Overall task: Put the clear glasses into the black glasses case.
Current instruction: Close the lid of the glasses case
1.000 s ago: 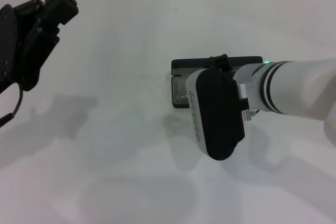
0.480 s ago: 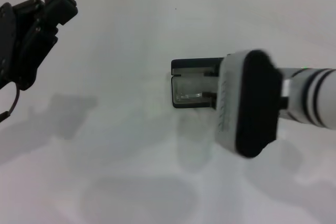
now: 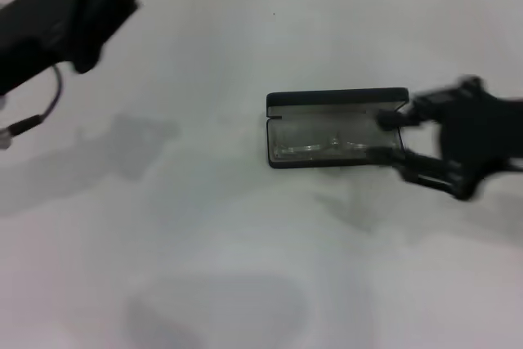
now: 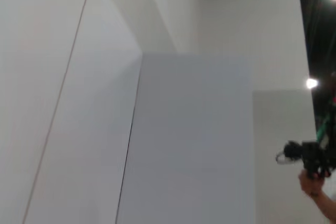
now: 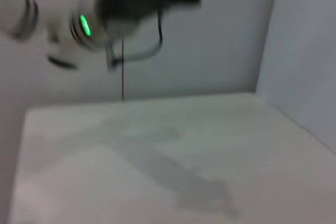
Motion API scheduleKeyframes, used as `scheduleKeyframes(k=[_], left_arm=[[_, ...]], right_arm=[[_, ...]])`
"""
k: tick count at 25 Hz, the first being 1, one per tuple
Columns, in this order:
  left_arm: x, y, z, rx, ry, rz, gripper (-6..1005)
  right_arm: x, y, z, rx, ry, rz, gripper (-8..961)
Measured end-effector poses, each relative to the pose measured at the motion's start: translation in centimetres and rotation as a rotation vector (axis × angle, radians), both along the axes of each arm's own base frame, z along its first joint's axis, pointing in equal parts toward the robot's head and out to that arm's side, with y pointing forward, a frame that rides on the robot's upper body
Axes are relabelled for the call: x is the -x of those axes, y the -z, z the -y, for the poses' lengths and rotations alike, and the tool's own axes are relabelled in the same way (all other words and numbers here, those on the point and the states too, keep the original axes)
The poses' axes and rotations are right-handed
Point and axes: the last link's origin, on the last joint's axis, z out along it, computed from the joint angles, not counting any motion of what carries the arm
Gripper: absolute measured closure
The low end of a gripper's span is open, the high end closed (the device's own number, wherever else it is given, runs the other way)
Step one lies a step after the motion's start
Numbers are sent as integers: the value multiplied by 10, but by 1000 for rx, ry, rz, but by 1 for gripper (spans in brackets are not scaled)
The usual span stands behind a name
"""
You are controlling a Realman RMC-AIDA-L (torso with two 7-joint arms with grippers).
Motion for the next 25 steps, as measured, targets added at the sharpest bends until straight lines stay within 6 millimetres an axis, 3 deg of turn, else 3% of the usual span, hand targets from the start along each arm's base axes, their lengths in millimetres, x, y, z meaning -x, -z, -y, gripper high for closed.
scheduleKeyframes(k=[7,12,19,25], left_arm=[[-31,32,-49,183,-92,-267,916],[-53,69,-80,202,-168,-451,779],[-66,122,-101,199,-218,-702,678],[-67,144,-106,186,-239,-797,679]], right_arm=[[-67,-43,34,130,104,-157,618],[-105,-64,58,168,168,-280,617],[-133,-67,72,133,230,-404,617],[-142,-63,71,118,257,-419,616]])
